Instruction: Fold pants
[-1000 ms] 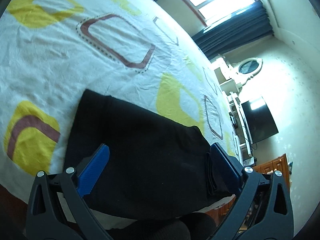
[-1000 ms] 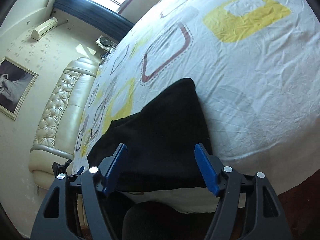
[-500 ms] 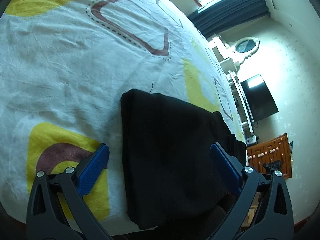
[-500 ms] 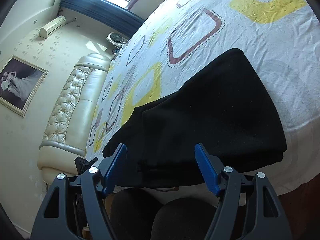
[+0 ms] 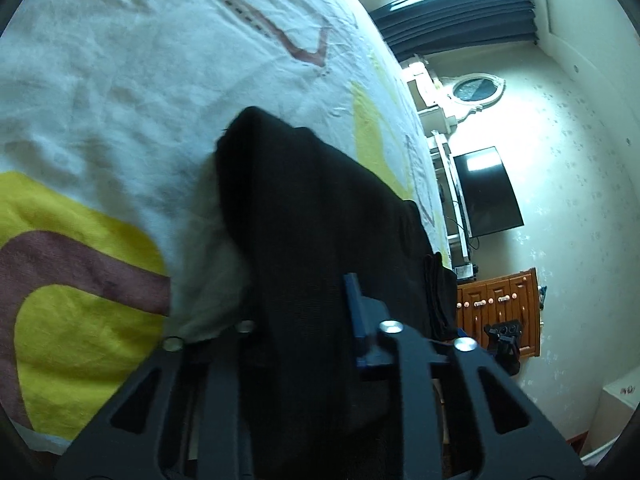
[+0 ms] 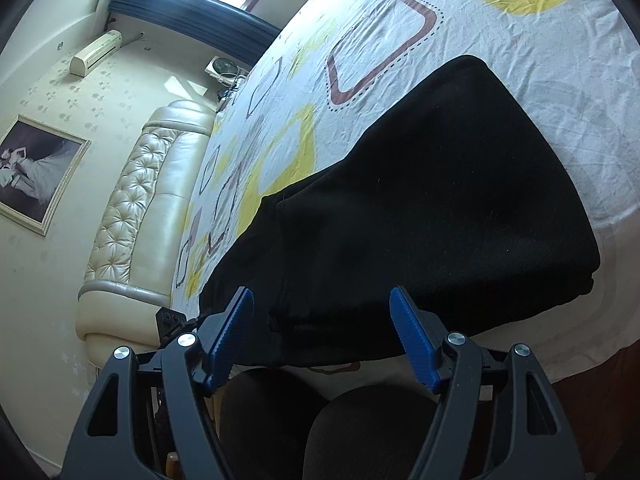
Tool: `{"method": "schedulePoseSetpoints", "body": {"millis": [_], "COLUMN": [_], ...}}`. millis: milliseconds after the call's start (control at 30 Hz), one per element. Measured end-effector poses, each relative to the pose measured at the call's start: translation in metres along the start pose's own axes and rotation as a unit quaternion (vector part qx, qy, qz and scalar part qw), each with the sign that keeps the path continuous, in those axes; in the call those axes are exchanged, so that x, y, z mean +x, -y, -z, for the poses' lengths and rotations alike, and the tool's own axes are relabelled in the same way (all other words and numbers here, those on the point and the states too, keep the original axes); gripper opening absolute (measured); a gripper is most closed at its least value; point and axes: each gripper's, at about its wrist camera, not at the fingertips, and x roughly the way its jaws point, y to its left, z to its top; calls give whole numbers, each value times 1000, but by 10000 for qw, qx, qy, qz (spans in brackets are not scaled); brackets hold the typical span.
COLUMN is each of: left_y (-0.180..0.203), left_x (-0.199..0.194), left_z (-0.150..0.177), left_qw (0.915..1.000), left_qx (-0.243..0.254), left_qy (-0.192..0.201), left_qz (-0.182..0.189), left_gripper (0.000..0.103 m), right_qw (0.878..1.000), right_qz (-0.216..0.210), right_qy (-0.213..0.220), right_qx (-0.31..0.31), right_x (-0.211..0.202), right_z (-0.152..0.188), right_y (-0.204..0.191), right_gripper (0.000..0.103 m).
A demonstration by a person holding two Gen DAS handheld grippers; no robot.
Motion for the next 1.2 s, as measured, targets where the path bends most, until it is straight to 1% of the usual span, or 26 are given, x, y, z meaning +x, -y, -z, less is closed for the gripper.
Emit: {"method": "schedulePoseSetpoints", "body": {"millis": [33,67,167,233,300,367,467,600,700,767,800,867,933,1000,1133,1200], "left_y": [-5,-6,1,9,29,62,119,205,265,303,318,339,355,366,363,357], "left_x": [-2,-3,-7,-12,-18,-21,-17,8,42,72,88,126,163,203,280,312], "left_z": [0,0,-1,-3,-5,-8,-13,-15,-10,-3,2,12,26,42,67,78], "left_qw": [9998,9996,9995,9986,9980,9982,9971,9940,9908,9858,9833,9798,9744,9671,9573,9517], "left_qx": [-133,-181,-208,-357,-307,-41,313,818,1191,1595,1749,1887,2104,2351,2459,2481], "left_qy": [27,29,62,132,193,219,204,54,-123,-246,-332,-574,-773,-967,-1419,-1612], "left_qz": [156,211,216,358,514,561,669,724,631,453,384,336,184,-78,-540,-817], "left_gripper": [15,14,13,12,12,12,12,12,12,12,12,12,12,12,15,22], "right_qw": [10000,10000,10000,10000,10000,9999,9996,9984,9973,9968,9964,9961,9959,9957,9958,9960], "right_qz": [-23,-28,8,-18,-68,-134,-217,-378,-436,-531,-593,-684,-759,-832,-888,-877], "right_qy": [-6,-7,1,-4,6,-31,-100,-342,-486,-506,-516,-483,-428,-357,-218,-173], "right_qx": [3,-3,-14,23,18,-21,-125,-227,-340,-324,-307,-276,-245,-210,-102,-31], "right_x": [0,1,2,3,2,2,1,2,2,-1,-2,-7,-13,-20,-33,-36], "right_z": [0,-1,1,2,3,5,9,16,23,25,26,26,27,27,27,27], "right_y": [0,-1,-3,-4,-6,-10,-19,-26,-27,-26,-24,-21,-17,-13,-1,6], "right_gripper": [70,70,70,70,70,70,70,70,70,70,70,70,70,70,70,70]}}
